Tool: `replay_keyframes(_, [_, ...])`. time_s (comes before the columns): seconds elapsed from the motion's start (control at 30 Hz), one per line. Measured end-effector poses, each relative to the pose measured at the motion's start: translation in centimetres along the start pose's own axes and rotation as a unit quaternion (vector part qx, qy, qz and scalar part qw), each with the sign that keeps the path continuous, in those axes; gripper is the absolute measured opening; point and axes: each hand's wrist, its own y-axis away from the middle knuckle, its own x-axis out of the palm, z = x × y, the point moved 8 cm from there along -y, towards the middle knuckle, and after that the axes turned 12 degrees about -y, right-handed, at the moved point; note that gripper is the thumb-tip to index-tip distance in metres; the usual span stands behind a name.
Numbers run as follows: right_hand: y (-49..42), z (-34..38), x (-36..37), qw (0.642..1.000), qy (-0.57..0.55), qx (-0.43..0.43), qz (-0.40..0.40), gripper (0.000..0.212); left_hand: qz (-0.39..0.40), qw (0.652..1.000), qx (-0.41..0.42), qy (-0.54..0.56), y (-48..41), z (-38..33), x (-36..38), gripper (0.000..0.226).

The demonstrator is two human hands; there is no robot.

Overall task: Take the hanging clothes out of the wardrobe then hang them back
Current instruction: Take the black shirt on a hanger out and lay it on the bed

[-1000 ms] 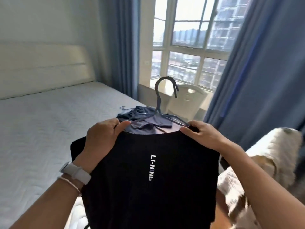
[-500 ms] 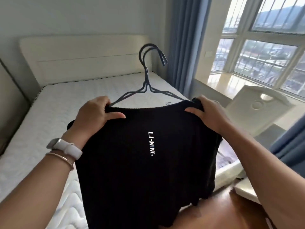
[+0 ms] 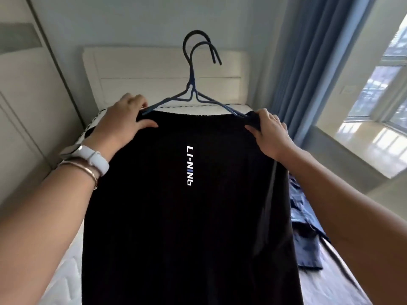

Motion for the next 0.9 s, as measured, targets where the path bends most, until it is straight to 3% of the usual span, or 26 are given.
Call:
replay_keyframes(0.27, [-10.7, -5.0, 11.2, 0.999, 0.009, 0.011, 0.047, 0.038, 0.104, 0.989, -0.099, -0.031, -5.0, 5.4, 11.4, 0.036])
replay_keyframes(0.43, [-14.8, -8.9, 20.0, 0.99, 0.096, 0.031, 0.094, 0.038, 0.172, 0.973, -0.152, -0.035, -5.4, 8.9, 21.2, 0.03])
replay_keyframes(0.57, [-16.8, -12.2, 27.6, 0.975, 0.165, 0.036, 0.142, 0.041, 0.173, 0.964, -0.142, -0.14, -5.4, 11.7, 28.5, 0.033])
replay_keyframes(0.63, [-18.0, -13.7, 31.2, 0.976, 0.154, 0.045, 0.149, 0.04, 0.17, 0.958, -0.149, -0.179, -5.8, 13.1, 32.1, 0.033])
replay_keyframes(0.77, [-20.3, -17.0, 37.2, 0.986, 0.053, 0.102, 0.118, 0.035, 0.184, 0.949, -0.223, -0.127, -6.6, 15.9, 39.5, 0.032])
replay_keyframes(0.9, [-21.1, -20.4, 42.9, 0.985, 0.033, 0.138, 0.102, 0.031, 0.189, 0.943, -0.244, -0.122, -5.8, 17.6, 46.2, 0.029])
